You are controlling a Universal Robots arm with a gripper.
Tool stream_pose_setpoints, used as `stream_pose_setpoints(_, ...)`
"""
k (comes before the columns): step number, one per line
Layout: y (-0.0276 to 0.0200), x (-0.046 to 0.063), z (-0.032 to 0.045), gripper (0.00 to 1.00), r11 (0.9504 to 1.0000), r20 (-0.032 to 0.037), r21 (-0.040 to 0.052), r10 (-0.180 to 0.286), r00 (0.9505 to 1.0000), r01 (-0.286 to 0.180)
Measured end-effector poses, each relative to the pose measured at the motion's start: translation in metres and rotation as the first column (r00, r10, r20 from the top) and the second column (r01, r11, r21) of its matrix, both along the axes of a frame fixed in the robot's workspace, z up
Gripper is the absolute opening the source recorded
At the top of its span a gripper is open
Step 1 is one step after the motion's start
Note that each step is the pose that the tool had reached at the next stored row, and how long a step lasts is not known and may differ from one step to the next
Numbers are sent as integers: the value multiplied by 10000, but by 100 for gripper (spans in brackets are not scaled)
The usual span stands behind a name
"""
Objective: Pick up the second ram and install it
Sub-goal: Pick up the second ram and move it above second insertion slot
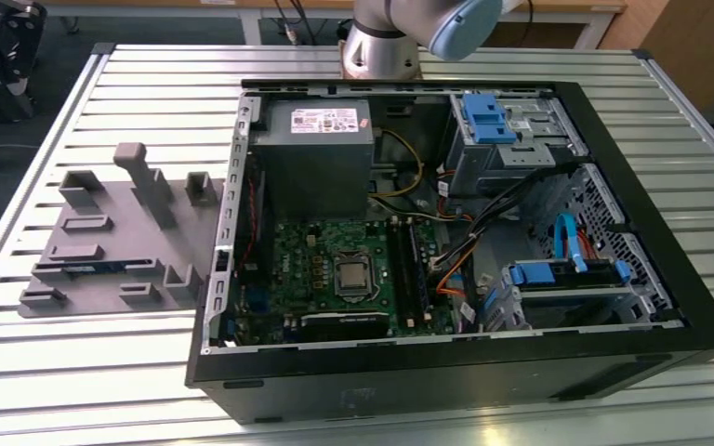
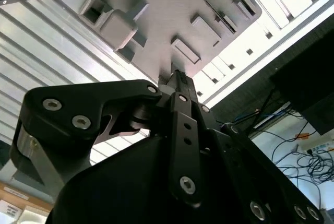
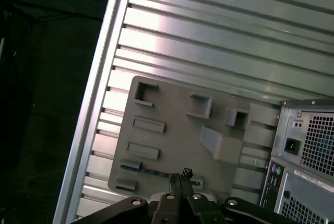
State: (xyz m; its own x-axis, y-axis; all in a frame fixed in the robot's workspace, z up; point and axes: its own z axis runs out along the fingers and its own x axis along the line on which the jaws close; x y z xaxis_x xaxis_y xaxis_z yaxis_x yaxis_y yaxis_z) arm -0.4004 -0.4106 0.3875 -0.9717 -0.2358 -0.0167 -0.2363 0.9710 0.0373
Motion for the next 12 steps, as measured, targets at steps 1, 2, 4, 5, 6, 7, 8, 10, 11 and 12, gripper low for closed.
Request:
stream_pose_setpoints(1, 0, -1, -2, 11, 9999, 0, 0, 170, 9999, -170)
stream_pose_setpoints(2, 0, -1, -4, 11, 9995, 0, 0, 327, 9995, -327)
stream_pose_setpoints(4, 0, -2, -9, 11, 9980, -2, 0, 628, 9980, -628)
stream_pose_setpoints(5, -1, -4, -12, 11, 9960, -5, 0, 895, 9960, -895)
stream_pose_setpoints(6, -1, -6, -14, 11, 9947, -6, 0, 1025, 9947, -1025)
stream_pose_setpoints(7, 0, -11, -20, 11, 9921, -8, 1, 1255, 9921, -1255)
stream_pose_setpoints(8, 0, -12, -22, 11, 9904, -9, 1, 1384, 9904, -1384)
stream_pose_setpoints(10, -1, -15, -26, 11, 9864, -10, 1, 1644, 9864, -1644)
stream_pose_setpoints(11, -1, -17, -28, 11, 9843, -11, 1, 1766, 9843, -1766)
stream_pose_setpoints(12, -1, -19, -30, 11, 9821, -12, 1, 1883, 9821, -1883)
